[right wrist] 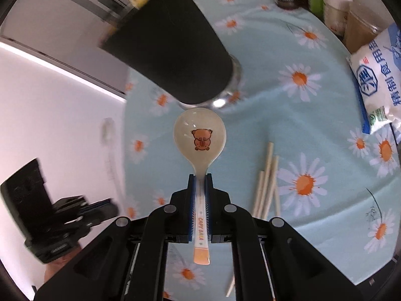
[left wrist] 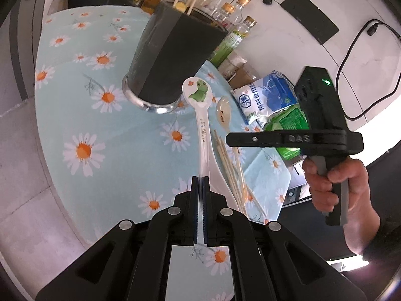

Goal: Organize utensils
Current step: 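Lift both spoons and carry them over the black holder with both tools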

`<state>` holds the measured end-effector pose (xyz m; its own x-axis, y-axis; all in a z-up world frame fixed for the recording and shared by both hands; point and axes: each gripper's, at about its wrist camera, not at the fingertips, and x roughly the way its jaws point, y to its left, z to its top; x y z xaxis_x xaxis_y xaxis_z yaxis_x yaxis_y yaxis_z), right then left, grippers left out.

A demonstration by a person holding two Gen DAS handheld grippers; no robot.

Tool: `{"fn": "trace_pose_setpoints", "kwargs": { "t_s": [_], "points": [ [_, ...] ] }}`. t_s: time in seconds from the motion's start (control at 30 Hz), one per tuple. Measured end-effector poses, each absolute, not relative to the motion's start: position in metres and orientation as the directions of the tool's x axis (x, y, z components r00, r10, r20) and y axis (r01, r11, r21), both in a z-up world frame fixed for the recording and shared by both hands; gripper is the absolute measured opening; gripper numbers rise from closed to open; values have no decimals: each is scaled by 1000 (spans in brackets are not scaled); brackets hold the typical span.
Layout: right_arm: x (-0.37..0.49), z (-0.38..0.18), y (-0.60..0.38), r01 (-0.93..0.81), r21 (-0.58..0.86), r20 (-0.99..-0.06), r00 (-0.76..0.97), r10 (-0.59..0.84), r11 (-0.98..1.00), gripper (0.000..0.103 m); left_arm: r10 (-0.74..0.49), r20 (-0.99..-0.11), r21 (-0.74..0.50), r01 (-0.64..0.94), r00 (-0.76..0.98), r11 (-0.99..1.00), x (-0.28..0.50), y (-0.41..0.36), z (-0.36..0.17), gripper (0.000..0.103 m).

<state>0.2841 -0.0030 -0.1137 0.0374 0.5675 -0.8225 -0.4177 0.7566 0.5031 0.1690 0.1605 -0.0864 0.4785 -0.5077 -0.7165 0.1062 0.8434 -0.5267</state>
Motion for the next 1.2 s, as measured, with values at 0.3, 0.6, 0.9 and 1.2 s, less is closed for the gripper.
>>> {"fn": "trace_pose_setpoints", "kwargs": {
  "t_s": [0.3, 0.6, 0.9, 1.2],
  "points": [
    [284, -61, -30, -514, 583, -689, 98, 718, 629, 8, -448, -688, -452, 145, 572, 880, 181, 149, -53, 1],
    [307, -5, -37, -602, 593, -546, 188, 817, 535, 9, -359, -636, -372, 137, 683, 918, 195, 145, -15, 1],
    [325, 41, -21, -696, 476, -447, 335, 830, 538, 9, -247, -554, -281, 100, 795, 955, 220, 144, 19, 1],
    [353, 65, -15, -710, 449, -343, 423, 839, 542, 9, -142, -479, -207, 46, 866, 977, 250, 147, 40, 1]
  ]
}}
